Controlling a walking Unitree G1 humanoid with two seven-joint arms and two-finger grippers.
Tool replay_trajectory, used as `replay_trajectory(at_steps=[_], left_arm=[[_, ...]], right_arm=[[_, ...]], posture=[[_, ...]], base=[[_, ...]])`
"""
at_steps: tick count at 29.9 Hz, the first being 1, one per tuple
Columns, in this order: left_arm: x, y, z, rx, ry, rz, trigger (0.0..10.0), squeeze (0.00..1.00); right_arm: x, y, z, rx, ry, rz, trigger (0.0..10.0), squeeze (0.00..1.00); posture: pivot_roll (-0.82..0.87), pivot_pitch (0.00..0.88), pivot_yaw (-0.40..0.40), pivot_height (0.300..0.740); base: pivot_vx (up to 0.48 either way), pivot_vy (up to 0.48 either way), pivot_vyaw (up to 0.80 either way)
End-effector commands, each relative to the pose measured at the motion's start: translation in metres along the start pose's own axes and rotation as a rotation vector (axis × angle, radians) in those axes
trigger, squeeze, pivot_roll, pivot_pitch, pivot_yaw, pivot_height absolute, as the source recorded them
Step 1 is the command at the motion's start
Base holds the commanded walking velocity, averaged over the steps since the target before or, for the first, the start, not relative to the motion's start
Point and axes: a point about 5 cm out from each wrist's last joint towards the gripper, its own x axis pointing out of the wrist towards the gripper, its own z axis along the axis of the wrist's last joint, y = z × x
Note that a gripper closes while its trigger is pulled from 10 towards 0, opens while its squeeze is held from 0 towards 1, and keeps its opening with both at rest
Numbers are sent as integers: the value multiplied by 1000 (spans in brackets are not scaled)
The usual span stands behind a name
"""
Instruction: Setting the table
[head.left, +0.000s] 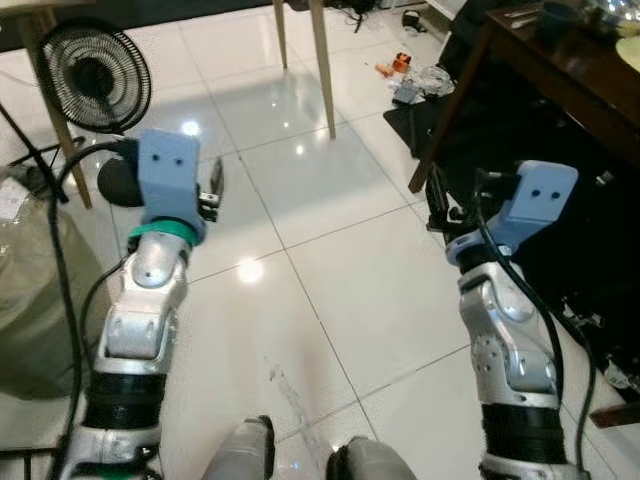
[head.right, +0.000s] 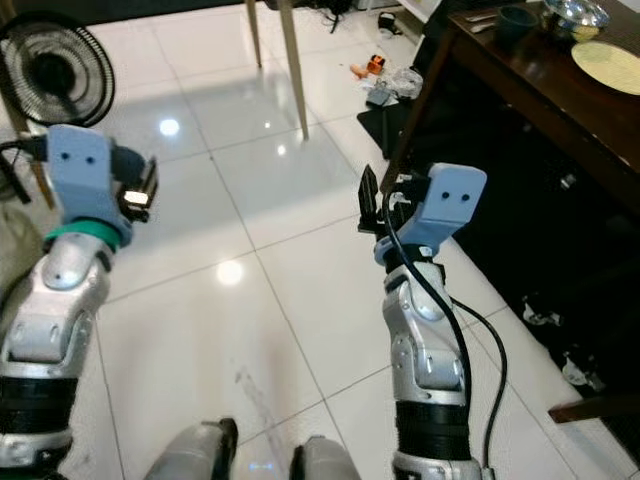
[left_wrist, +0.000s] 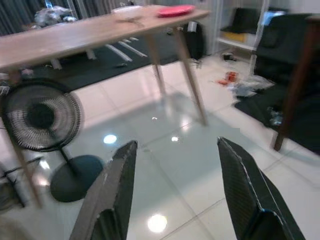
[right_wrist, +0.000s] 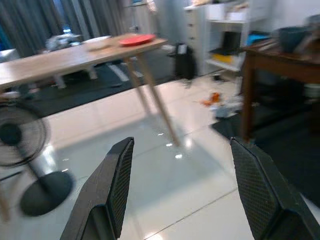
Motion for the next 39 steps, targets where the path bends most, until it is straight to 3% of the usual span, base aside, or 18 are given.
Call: replay_trajectory(at_steps=[1, 11, 39], left_arm=[[-1, 5, -6, 19, 23, 14, 10000, 0], [1, 2, -6, 18, 21, 6, 10000, 0], [2, 2, -5, 22, 13, 4, 10000, 0]], right_arm=[[0, -1, 0, 4, -4, -12, 10000, 0], [2, -10, 2, 24, -9, -74, 10000, 0], [4, -12, 2, 36, -12, -95, 10000, 0]], posture=[[63, 42, 5, 740], [62, 43, 5, 740], [69, 37, 6, 740]], base=[[461, 0, 0], [458, 0, 0], [461, 0, 0]])
